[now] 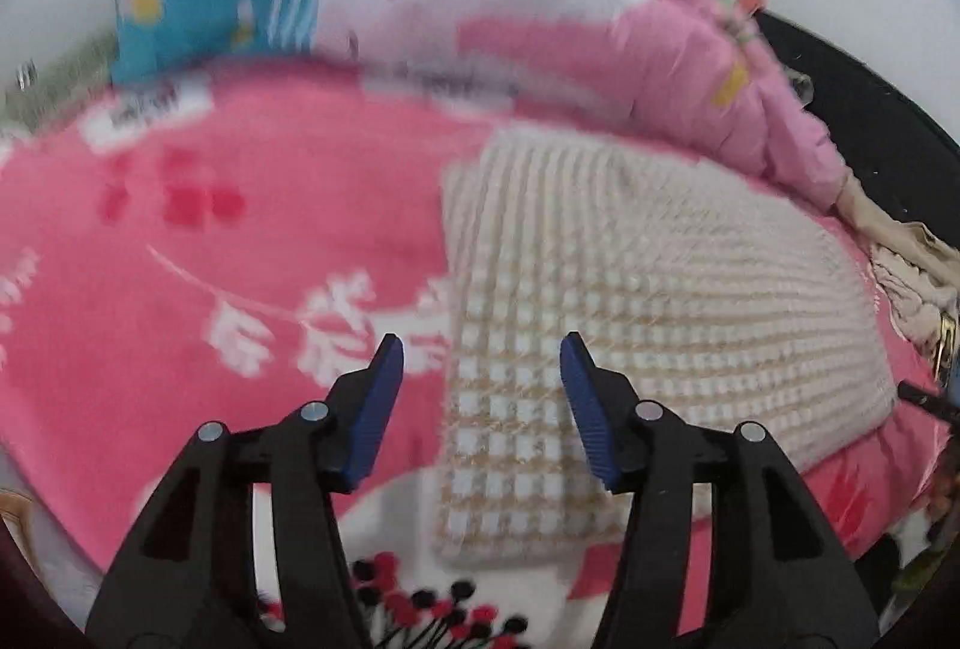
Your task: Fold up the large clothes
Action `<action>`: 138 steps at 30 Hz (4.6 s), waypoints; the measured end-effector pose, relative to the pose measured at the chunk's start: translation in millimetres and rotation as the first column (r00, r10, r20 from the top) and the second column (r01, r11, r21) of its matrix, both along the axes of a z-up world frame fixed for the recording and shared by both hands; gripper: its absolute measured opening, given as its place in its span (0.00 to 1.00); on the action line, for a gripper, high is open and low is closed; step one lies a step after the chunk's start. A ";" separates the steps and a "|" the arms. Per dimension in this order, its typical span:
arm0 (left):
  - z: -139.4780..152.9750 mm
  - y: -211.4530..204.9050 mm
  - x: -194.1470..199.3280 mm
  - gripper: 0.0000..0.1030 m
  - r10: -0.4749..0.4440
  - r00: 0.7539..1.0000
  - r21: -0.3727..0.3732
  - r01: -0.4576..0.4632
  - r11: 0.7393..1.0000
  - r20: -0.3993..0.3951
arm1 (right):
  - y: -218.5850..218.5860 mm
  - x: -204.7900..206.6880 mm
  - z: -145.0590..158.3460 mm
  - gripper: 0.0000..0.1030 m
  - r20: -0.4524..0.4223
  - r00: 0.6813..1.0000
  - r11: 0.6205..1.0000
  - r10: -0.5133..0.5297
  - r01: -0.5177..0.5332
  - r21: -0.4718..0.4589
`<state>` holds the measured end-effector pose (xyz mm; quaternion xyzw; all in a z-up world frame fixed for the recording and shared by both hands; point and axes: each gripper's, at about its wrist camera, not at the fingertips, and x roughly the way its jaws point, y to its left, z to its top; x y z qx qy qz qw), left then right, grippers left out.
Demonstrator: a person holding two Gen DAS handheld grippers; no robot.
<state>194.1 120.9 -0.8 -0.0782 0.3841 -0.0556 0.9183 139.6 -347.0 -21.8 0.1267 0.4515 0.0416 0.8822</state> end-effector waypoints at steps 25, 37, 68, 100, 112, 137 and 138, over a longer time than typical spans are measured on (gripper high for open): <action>-52.3 -138.0 -36.8 0.83 -0.108 0.989 0.192 0.125 0.973 -0.097 | 135.9 13.2 -37.9 0.76 0.000 0.996 0.970 0.086 -0.084 -0.229; 24.5 -123.1 -139.6 0.93 -0.055 0.995 0.150 0.042 0.988 0.080 | 140.6 -89.0 18.0 0.89 0.059 0.997 0.987 0.058 -0.048 -0.153; 43.0 -120.9 -137.2 0.93 0.048 0.999 0.214 -0.042 0.976 -0.021 | 160.8 -93.0 44.7 0.94 0.065 0.998 0.972 -0.009 0.023 -0.233; 31.9 -120.2 -135.2 0.93 0.033 0.997 0.188 -0.019 0.982 -0.071 | 164.8 -91.1 45.0 0.94 0.056 0.998 0.969 -0.011 0.024 -0.246; 28.2 -126.8 -134.8 0.93 0.016 0.996 0.185 0.000 0.983 -0.085 | 164.2 -89.7 42.9 0.94 0.045 0.999 0.968 -0.010 0.021 -0.250; 30.4 -126.1 -131.6 0.93 0.018 0.996 0.179 -0.003 0.984 -0.083 | 163.1 -86.8 42.7 0.94 0.041 0.999 0.965 0.000 0.011 -0.262; 30.4 -125.9 -131.6 0.93 0.019 0.996 0.179 -0.004 0.984 -0.082 | 163.9 -86.6 42.7 0.94 0.041 0.999 0.965 0.000 0.011 -0.263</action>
